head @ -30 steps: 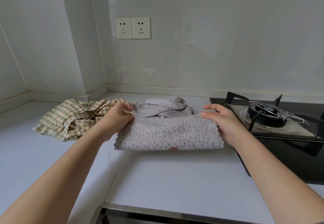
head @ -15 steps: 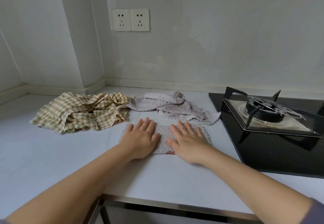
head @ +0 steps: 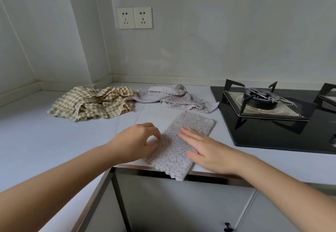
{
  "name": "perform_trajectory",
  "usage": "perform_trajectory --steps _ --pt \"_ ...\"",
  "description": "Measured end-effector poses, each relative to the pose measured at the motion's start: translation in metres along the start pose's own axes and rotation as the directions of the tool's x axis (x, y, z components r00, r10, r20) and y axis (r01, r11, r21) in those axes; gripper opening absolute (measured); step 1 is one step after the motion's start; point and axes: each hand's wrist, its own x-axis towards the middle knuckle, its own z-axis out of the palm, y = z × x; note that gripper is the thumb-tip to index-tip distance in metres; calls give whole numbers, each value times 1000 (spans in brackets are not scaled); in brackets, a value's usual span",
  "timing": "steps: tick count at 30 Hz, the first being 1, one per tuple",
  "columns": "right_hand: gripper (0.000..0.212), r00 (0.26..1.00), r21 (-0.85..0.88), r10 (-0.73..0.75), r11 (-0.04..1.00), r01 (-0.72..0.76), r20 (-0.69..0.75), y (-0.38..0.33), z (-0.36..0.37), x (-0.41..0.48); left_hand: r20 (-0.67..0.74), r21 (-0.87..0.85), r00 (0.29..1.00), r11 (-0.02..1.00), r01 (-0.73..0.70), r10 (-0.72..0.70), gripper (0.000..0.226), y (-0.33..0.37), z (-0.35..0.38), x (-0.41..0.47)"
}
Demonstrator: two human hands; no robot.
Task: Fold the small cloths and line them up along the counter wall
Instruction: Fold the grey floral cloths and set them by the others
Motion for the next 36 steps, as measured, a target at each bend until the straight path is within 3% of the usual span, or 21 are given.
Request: perform_trajectory --steps 2,5,6,8,10,12,15,17,20,22,24,25,27,31,33,36 --pt "71 995 -101 -32 994 41 94 1 1 -14 110 -4 987 993 -119 119 61 4 4 -12" --pt "101 986 -152 -33 987 58 162 -4 -5 -30 355 67 924 983 -172 138 92 14 9 -27" --pt "109 987 -228 -38 971 74 157 -7 -5 -34 352 124 926 973 -194 139 97 18 12 -31" --pt "111 996 -384 -55 920 80 76 -11 6 -39 203 281 957 923 -261 209 91 27 19 -38" --pt "100 996 -388 -72 920 44 -60 -15 23 -40 41 280 950 909 -308 310 69 38 23 -40" --pt "94 991 -349 -53 937 6 -124 -17 32 -42 -36 232 914 893 -385 403 52 45 20 -41" --pt "73 967 -345 -122 938 39 -222 -10 38 -48 -51 364 907 853 -373 418 68 36 18 -45" --pt "69 961 -254 -142 964 80 -239 -9 34 -55 -13 435 929 839 -329 371 80 27 18 -46" --pt "64 969 -66 -136 990 125 -205 -4 30 -63 -4 312 936 890 -332 351 62 29 27 -41" --pt "55 956 199 -46 974 106 -288 -6 22 -62 -74 -1 972 975 -224 223 47 35 24 -35" --pt "28 912 477 155 877 50 -379 -11 11 -55 -92 -309 996 951 -32 4 41 41 14 -25" --pt "21 882 572 276 820 -9 -381 -10 4 -48 -100 -383 991 923 44 -89 39 43 9 -17" --pt "33 810 657 498 728 -196 -309 0 -5 -29 -92 -455 960 868 197 -266 37 46 4 -1" --pt "23 744 731 668 521 -441 -28 12 -18 5 50 -469 834 725 505 -549 31 50 8 36" --pt "21 713 631 701 560 -537 -15 11 -21 15 83 -353 785 719 599 -614 27 55 14 47" --pt "26 711 354 697 691 -630 -93 8 -22 23 18 -125 760 753 646 -649 22 69 19 51"
